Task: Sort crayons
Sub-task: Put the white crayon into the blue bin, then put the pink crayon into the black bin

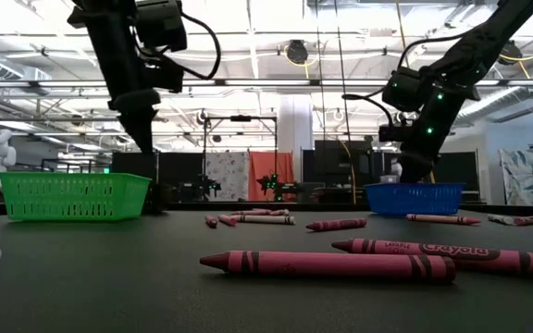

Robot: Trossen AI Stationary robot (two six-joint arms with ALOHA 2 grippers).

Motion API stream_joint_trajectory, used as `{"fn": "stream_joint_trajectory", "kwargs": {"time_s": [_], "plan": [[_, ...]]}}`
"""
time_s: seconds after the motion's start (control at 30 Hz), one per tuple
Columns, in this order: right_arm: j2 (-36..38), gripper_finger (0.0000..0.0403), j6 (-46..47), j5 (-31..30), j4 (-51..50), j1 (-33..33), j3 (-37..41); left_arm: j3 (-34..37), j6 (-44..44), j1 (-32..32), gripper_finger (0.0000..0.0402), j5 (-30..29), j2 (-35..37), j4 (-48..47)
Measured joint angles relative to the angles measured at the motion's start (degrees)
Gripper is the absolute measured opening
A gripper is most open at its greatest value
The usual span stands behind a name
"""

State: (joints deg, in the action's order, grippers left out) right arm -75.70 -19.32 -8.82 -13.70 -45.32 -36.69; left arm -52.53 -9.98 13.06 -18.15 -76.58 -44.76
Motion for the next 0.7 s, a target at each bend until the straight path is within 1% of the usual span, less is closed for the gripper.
{"fn": "stream_joint_trajectory", "kwargs": {"time_s": [0.1, 0.33, 0.43, 0.5, 0.7], "plan": [[0.02, 0.0038, 0.01, -0.07, 0.01, 0.00, 0.00, 0.00, 0.00, 0.00, 0.0082, 1.10, 0.00, 2.45], [0.07, 0.0090, 0.09, -0.49, 0.07, 0.02, 0.00, 0.00, -0.05, -0.01, 0.0082, 6.23, -0.10, 10.81], [0.86, 0.0108, 0.26, -3.06, -0.20, 0.40, -0.47, 0.00, -0.07, 0.00, 0.0082, 6.60, -0.99, 14.86], [1.89, 0.0116, 0.79, -4.59, -0.66, 1.07, -1.54, 0.00, -0.07, 0.00, 0.0082, 6.69, -1.74, 17.05], [5.50, 0.0122, 4.45, -4.60, -4.09, 3.43, -6.16, -0.04, -0.07, 0.32, 0.0082, 8.94, -5.67, 20.75]]}}
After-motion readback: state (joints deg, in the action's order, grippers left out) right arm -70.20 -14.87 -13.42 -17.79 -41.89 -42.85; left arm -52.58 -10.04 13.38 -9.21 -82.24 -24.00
